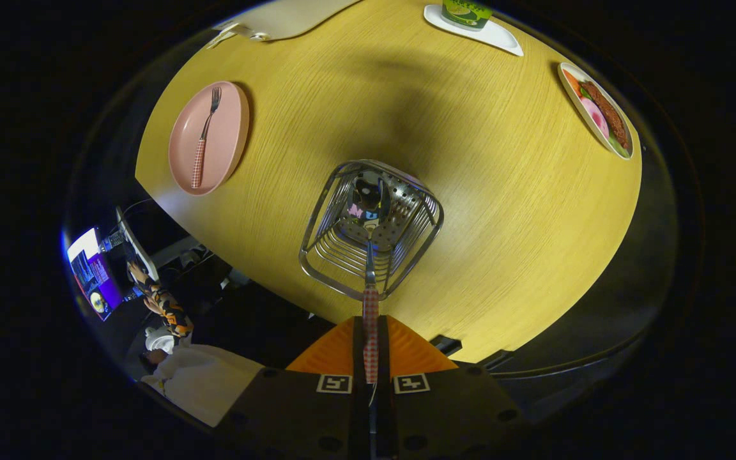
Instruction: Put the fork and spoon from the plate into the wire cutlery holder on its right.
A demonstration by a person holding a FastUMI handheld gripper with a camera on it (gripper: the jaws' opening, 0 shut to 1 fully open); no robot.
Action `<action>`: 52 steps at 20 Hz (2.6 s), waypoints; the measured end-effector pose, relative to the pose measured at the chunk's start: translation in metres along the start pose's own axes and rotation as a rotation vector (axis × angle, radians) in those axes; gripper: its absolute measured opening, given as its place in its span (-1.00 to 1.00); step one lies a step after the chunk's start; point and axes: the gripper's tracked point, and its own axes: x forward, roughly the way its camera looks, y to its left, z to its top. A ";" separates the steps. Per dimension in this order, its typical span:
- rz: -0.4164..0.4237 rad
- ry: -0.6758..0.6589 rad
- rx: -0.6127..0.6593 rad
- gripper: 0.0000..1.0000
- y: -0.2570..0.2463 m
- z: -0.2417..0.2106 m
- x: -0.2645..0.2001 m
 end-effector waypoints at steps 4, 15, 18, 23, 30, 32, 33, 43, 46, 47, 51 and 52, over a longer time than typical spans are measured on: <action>-0.003 0.007 0.043 -0.77 -0.005 0.004 0.001; 0.039 -0.276 0.035 1.00 0.016 0.018 -0.050; 0.036 -0.404 0.021 0.99 0.024 0.024 -0.067; 0.016 -0.635 0.051 0.99 0.039 0.031 -0.099; 0.042 -0.917 0.088 0.99 0.092 0.045 -0.139; 0.050 -0.959 0.066 0.99 0.113 0.052 -0.140; 0.040 -0.974 0.051 0.99 0.121 0.056 -0.140; 0.037 -1.004 -0.050 0.99 0.223 0.114 -0.078; 0.036 -0.978 -0.042 0.99 0.249 0.139 -0.045; 0.024 -0.967 -0.046 0.99 0.254 0.146 -0.035; -0.063 -0.892 -0.055 1.00 0.259 0.167 0.011; -0.074 -0.867 -0.044 0.99 0.259 0.170 0.022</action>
